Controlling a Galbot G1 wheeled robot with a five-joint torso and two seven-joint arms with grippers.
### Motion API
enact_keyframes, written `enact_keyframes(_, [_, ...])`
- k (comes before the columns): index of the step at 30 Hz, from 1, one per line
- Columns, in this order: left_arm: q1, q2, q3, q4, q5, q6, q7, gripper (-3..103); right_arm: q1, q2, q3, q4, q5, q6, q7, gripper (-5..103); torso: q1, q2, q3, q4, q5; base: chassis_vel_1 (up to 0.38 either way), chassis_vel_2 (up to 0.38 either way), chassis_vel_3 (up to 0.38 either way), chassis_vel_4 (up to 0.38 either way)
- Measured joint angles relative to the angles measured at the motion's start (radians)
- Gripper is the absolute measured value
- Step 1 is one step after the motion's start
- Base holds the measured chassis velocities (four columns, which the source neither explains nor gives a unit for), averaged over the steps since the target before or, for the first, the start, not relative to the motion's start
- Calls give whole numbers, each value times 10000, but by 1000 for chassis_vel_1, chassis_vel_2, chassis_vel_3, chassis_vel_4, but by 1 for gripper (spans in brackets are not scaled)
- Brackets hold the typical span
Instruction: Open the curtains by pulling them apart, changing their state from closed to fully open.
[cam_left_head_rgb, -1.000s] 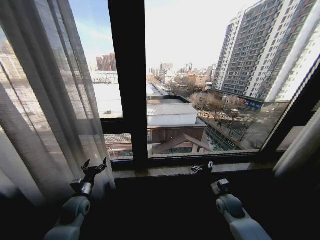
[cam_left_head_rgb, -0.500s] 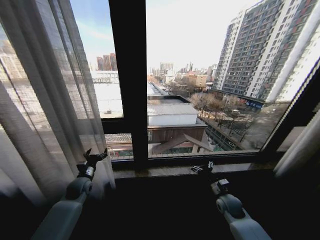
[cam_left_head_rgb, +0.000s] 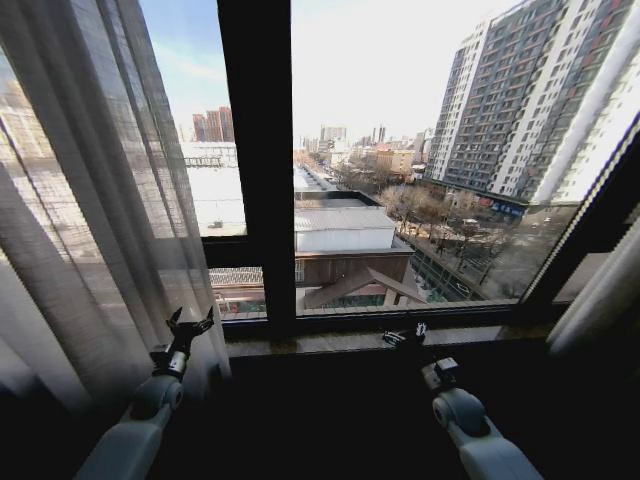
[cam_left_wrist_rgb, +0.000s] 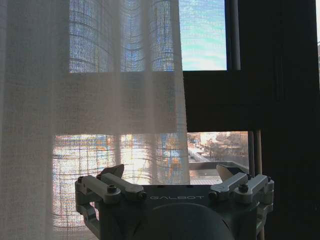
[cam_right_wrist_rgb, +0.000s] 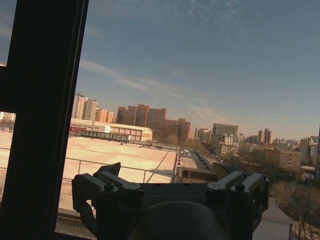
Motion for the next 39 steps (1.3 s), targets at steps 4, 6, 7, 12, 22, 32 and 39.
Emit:
enact_keyframes(4, [-548, 8, 182, 352, -93, 28, 36, 100, 0, 0, 0, 0, 0, 0, -1, 100, 0, 1, 0, -2, -2, 0, 0, 0, 0])
enact_keyframes(6, [-685, 28, 225, 481, -106, 69, 43, 100, 0, 0, 0, 0, 0, 0, -1, 100, 0, 1, 0, -2, -2, 0, 0, 0, 0])
enact_keyframes(7, [-825, 54, 267, 639, -116, 108, 62, 100, 0, 0, -1, 0, 0, 0, -1, 100, 0, 1, 0, -2, -1, 0, 0, 0, 0])
enact_keyframes(12, [-1521, 82, 464, 1509, -187, 178, 109, 100, 0, 1, 0, 0, 0, 0, -1, 100, -1, 1, 0, 2, -2, 0, 0, 0, 0])
enact_keyframes(22, [-2300, 71, 585, 2422, -596, 186, 546, 100, 0, 0, 0, 0, 0, 0, -1, 100, -1, 1, 0, 2, 0, 0, 0, 0, 0])
enact_keyframes(32, [-2194, -125, 512, 2531, -602, -50, 822, 76, 0, 0, 0, 0, 0, 0, -1, 100, -1, 1, 0, 0, -1, 0, 0, 0, 0])
enact_keyframes(39, [-2163, -112, 442, 2540, -592, -168, 857, 43, 0, 0, 0, 0, 0, 0, -1, 100, -1, 0, 0, -1, -2, 0, 0, 0, 0])
